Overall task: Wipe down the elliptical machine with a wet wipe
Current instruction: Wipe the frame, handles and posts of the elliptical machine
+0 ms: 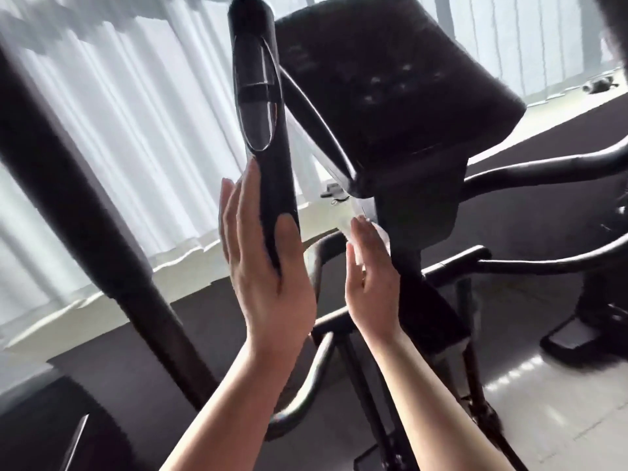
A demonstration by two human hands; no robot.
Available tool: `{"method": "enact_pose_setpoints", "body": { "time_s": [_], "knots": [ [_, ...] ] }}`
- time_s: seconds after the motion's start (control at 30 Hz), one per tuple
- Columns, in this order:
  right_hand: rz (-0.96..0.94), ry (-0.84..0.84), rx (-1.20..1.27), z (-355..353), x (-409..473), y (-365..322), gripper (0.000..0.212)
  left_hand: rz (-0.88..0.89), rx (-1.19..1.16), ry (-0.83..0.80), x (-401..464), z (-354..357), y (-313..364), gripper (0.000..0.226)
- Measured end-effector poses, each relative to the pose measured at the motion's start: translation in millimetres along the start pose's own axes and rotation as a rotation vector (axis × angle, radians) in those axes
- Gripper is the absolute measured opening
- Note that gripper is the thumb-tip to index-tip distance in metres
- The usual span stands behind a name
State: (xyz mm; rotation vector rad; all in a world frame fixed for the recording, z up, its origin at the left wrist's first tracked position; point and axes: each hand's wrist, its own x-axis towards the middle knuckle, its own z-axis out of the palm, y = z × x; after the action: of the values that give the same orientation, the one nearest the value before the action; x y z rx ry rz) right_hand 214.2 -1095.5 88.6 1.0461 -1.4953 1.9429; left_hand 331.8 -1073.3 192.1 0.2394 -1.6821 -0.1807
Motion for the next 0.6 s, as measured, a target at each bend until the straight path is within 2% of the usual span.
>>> {"method": "enact_pose_setpoints", "body": {
  "time_s": [0.1, 0.17, 0.23, 0.3, 0.37, 0.43, 0.53, 0.6],
  "knots": [
    [-0.042, -0.065, -0.116, 24, 9, 35, 0.046, 0.034, -0.005, 0.034, -2, 3, -3, 0.041],
    [0.023, -0.053, -0.036, 37, 0, 34, 0.045, 0.042, -0.003, 0.027, -3, 3, -4, 0.042],
    [0.159, -0.023, 0.238, 43, -12, 15, 0.038, 0.044, 0.010, 0.032, -4, 5, -6, 0.042],
    [0.338, -0.085, 0.547, 43, -26, -10, 0.037, 0.047, 0.026, 0.031, -4, 5, -5, 0.043],
    [0.493, -0.114, 0.761, 35, -34, -27, 0.051, 0.040, 0.030, 0.042, -5, 6, -4, 0.042],
    [0.549, -0.154, 0.875, 18, -39, -39, 0.065, 0.033, 0.012, 0.045, -5, 6, -2, 0.042],
    [0.456, -0.262, 0.959, -16, -50, -60, 0.043, 0.028, 0.000, 0.028, -5, 6, -1, 0.043],
    [0.328, -0.312, 0.964, -30, -52, -66, 0.039, 0.021, 0.019, 0.036, -5, 5, -1, 0.043]
  ]
}}
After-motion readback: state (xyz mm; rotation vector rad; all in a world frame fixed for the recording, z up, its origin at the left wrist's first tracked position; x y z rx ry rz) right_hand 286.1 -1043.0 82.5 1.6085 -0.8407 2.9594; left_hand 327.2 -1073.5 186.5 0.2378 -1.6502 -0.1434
